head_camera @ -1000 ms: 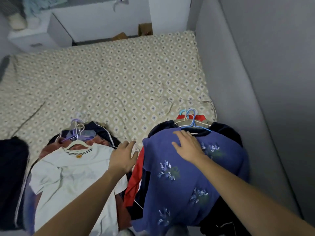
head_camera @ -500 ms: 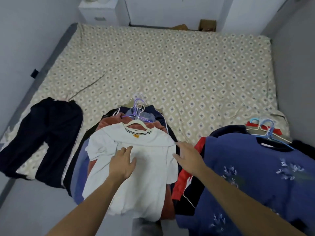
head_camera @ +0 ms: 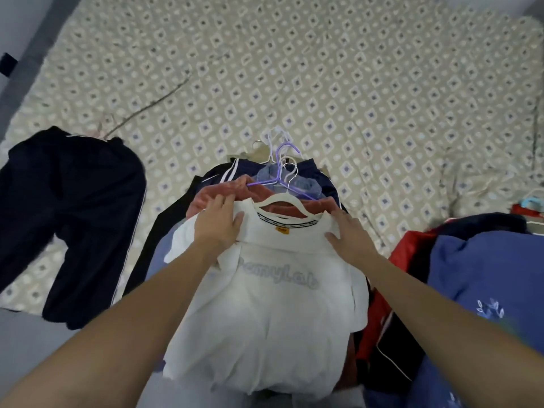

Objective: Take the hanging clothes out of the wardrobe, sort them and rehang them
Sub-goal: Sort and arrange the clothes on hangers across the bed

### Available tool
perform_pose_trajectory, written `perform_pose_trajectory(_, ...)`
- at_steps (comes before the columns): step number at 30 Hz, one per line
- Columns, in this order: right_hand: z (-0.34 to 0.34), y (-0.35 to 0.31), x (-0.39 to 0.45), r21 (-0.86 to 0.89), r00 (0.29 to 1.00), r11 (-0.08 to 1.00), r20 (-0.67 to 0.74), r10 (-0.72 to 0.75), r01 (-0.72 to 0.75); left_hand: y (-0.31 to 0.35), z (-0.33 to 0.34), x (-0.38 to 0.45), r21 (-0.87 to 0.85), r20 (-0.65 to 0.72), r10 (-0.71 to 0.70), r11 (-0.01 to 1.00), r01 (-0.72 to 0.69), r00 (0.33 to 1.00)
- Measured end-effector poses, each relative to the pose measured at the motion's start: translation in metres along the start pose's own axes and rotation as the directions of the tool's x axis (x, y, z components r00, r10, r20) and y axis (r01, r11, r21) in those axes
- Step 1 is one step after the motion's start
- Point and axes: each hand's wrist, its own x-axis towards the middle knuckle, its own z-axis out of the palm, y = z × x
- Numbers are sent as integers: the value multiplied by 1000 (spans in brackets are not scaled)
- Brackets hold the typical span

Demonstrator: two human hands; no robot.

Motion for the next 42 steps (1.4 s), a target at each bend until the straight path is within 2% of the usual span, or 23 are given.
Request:
perform_pose_trajectory(2,10,2,5,-62,1000,998,0,26,-26,-10,10,10,23,34,-10,1000,9,999)
perform_pose_trajectory(6,24,7,12,-105,999,993,-36,40,-44,-25,26,22,113,7,59,992,-60,998)
perform_pose_trajectory(12,20,6,-1,134,999,991,-23,-23,26,-25,26,23,190,16,92,977,-94,996)
perform_pose_trajectory(16,-5,1,-27,145,992,982,-61,-113,121,-28,16,6,151,-91,186,974,-171,978)
perform_pose_trajectory(20,-42,-3,-67,166,978,967,-113,-174,191,-14,-12,-33,-30,-211,248,965,-259,946)
perform_pose_trajectory(23,-71,-6,-105,206,965,953,-188,-184,222,11,-42,-74,-107,-275,274,944,-313,922)
perform_pose_trajectory(28,-100,-1,-191,255,939,920,-249,-235,298,50,-84,-163,-44,-347,286,946,-320,893)
perform_pose_trajectory(32,-112,10,-276,328,912,870,-307,-271,369,90,-106,-267,-50,-428,244,955,-293,870)
perform_pose_trajectory(37,-116,23,-390,287,865,835,-340,-369,469,118,-112,-396,-18,-497,233,960,-278,836)
perform_pose_trajectory(42,-121,23,-487,263,833,813,-368,-413,520,142,-115,-485,2,-576,232,959,-282,784)
